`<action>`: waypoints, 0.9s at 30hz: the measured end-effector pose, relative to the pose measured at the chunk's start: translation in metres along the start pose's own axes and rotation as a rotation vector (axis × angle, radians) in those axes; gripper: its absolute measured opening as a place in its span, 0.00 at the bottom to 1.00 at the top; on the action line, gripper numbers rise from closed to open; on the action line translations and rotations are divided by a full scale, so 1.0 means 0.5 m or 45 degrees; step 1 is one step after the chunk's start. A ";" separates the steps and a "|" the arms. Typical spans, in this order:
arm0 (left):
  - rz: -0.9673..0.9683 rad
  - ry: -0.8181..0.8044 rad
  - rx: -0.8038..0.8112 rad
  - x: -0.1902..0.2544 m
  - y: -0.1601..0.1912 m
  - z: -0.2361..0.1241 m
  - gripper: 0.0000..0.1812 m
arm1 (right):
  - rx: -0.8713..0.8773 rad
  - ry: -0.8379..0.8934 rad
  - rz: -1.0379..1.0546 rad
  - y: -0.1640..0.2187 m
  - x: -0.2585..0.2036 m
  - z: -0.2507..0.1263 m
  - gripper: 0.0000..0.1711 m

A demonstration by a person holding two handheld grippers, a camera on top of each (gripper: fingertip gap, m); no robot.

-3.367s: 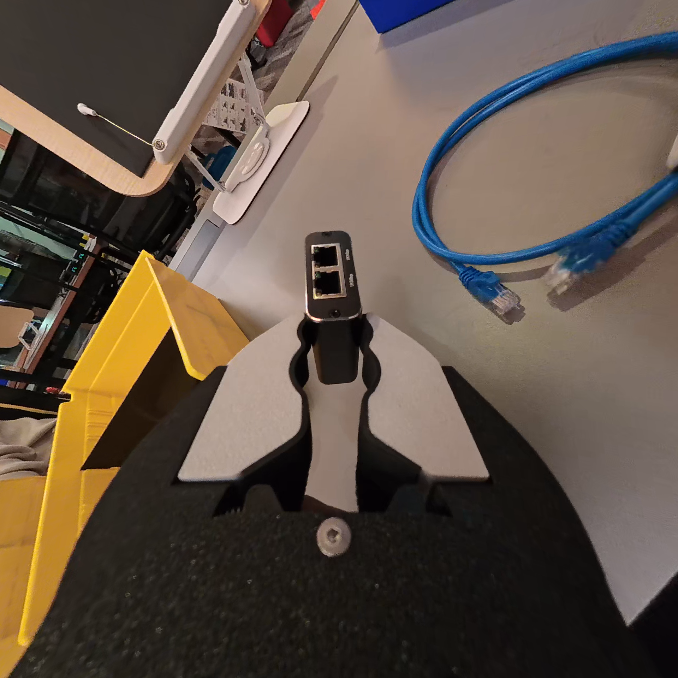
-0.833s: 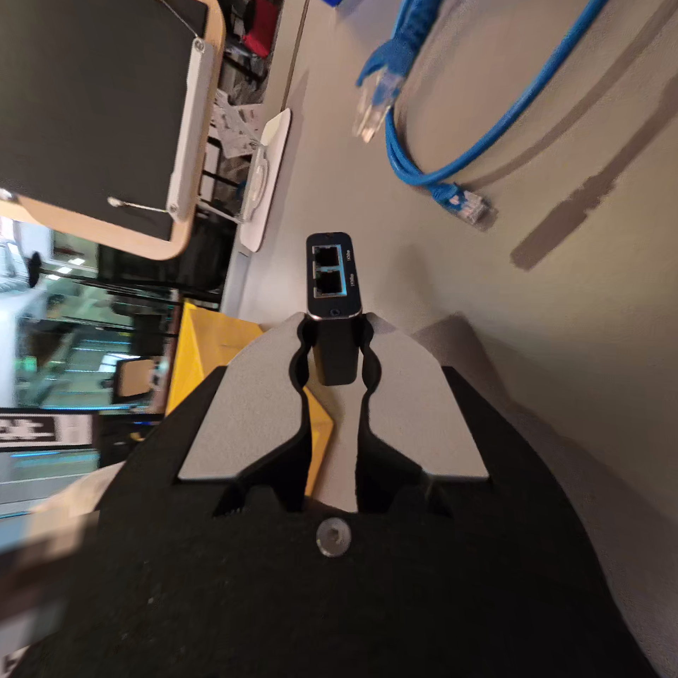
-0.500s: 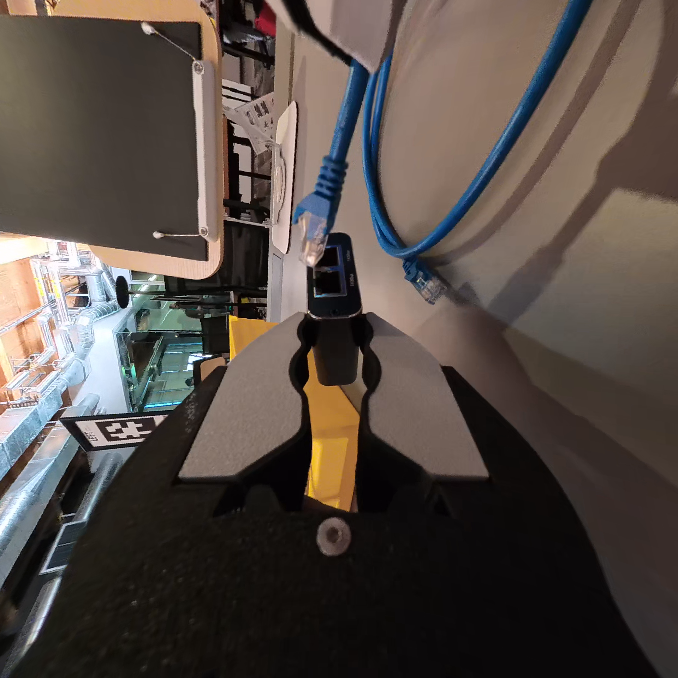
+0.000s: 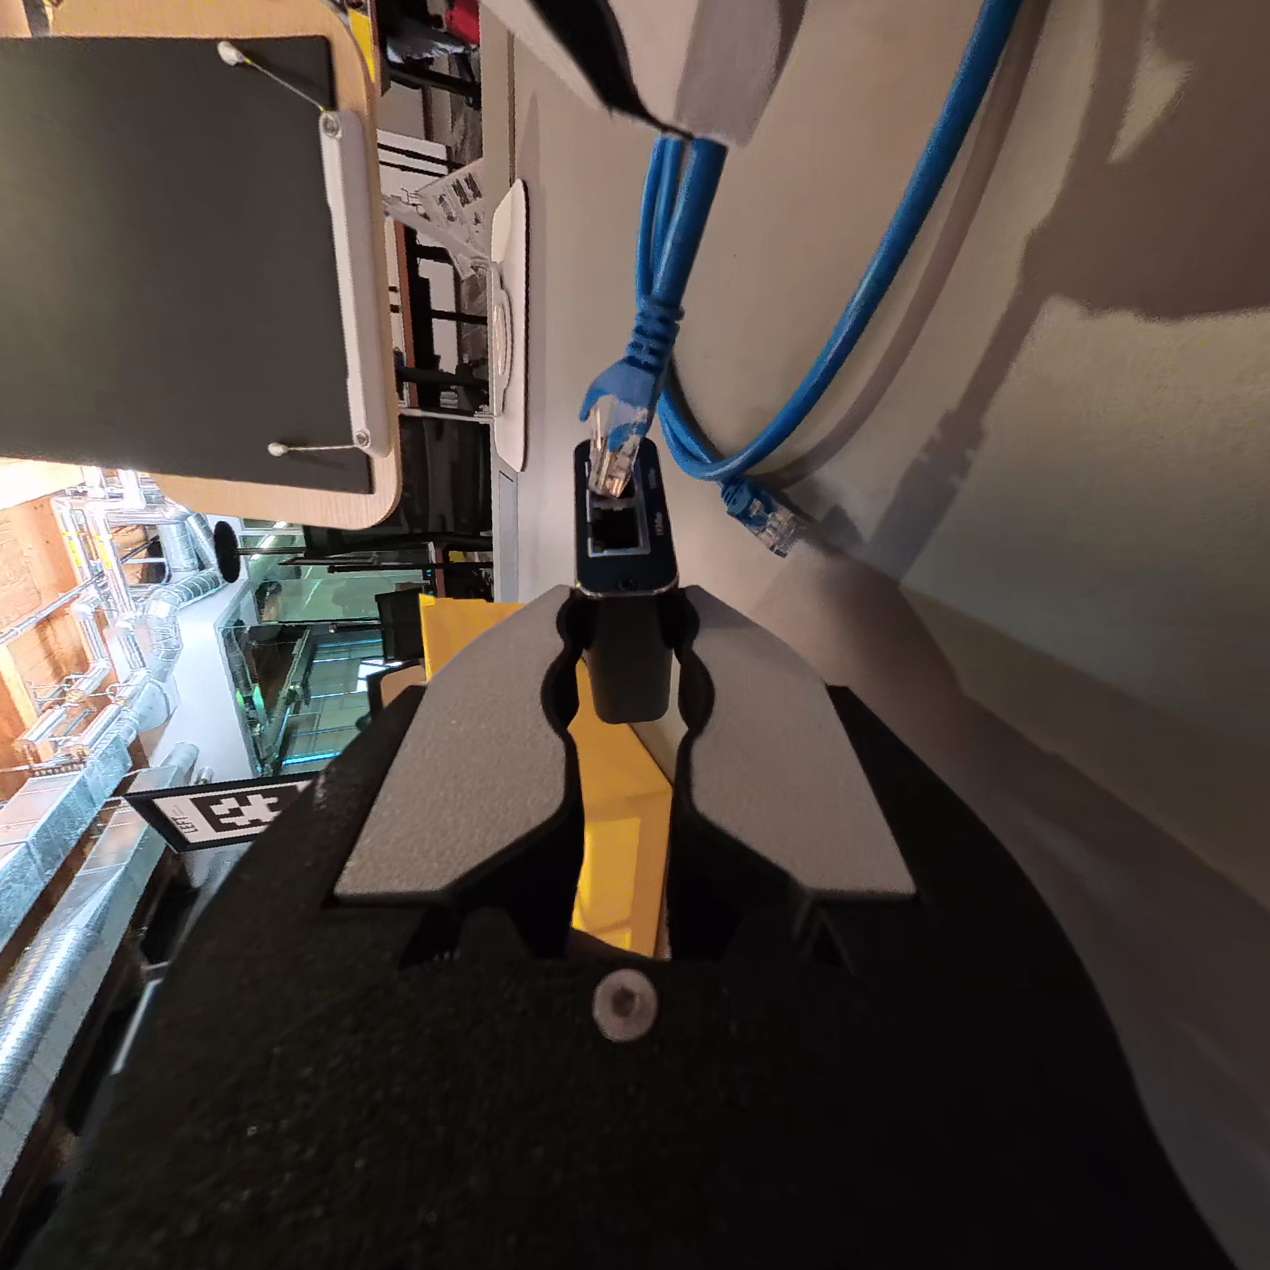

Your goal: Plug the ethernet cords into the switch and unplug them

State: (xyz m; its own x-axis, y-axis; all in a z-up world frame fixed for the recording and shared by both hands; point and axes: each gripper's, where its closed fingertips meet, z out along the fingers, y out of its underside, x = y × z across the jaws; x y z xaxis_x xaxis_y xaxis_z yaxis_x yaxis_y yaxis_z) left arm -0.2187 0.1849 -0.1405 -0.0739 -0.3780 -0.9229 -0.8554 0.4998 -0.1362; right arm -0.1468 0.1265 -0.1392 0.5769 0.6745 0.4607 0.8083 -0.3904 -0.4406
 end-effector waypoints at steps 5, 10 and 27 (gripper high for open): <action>0.116 -0.032 -0.046 0.003 0.002 0.002 0.14 | -0.049 0.031 0.021 0.001 0.001 -0.003 0.03; 0.098 -0.010 -0.058 0.008 0.001 0.005 0.14 | -0.112 0.095 -0.049 -0.003 -0.006 -0.007 0.02; 0.148 -0.017 -0.061 0.013 -0.005 0.003 0.14 | -0.176 0.096 -0.046 0.019 -0.010 0.018 0.03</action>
State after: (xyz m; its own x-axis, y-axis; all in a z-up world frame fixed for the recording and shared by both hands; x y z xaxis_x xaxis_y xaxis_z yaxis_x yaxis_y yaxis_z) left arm -0.2165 0.1824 -0.1467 -0.1676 -0.3091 -0.9362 -0.8651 0.5015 -0.0107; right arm -0.1431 0.1249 -0.1528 0.5503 0.6428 0.5329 0.8341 -0.4528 -0.3152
